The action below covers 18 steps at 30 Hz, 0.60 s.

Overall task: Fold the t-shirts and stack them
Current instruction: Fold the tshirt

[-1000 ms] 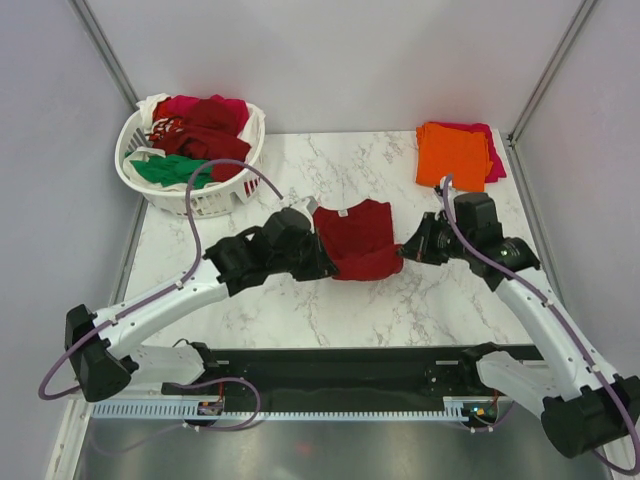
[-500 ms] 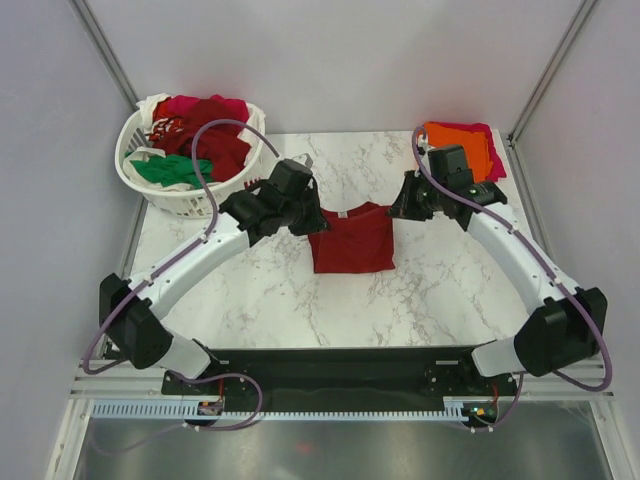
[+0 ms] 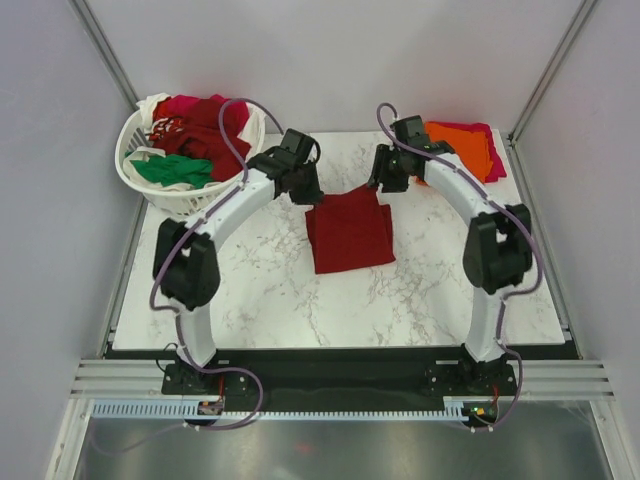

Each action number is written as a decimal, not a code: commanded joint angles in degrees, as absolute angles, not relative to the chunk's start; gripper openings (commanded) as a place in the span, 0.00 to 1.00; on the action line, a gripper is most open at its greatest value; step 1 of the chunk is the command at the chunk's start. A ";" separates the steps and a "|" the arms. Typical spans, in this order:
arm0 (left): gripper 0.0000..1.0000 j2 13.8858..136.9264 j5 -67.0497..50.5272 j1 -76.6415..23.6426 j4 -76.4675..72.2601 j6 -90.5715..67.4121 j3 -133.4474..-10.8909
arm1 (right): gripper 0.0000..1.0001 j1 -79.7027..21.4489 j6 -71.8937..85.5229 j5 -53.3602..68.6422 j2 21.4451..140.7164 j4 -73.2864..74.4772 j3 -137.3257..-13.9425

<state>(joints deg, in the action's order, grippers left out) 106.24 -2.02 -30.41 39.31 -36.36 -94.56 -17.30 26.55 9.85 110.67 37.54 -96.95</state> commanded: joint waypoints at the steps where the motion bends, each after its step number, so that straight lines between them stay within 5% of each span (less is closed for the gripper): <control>1: 0.26 118.00 -3.06 -26.90 39.20 -28.75 -102.99 | 0.62 -15.65 26.10 2.30 122.31 40.41 -107.46; 4: 0.62 129.09 -9.03 -23.91 41.82 -27.68 -113.09 | 0.68 -14.68 26.37 -2.09 127.61 43.67 -115.04; 7: 0.71 127.80 -9.32 -23.91 42.54 -28.12 -114.88 | 0.73 -14.50 25.41 -5.69 122.98 43.25 -113.56; 12: 0.72 119.82 -8.53 -23.91 42.45 -27.42 -112.86 | 0.98 -13.89 23.12 -8.01 110.06 39.91 -99.46; 18: 0.72 110.32 -9.14 -24.17 42.63 -26.11 -106.36 | 0.98 -11.69 22.41 18.22 106.17 28.14 -81.59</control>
<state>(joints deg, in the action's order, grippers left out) 117.40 -7.60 -23.94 42.76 -29.39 -108.44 -12.67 23.62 3.95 103.70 34.46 -88.33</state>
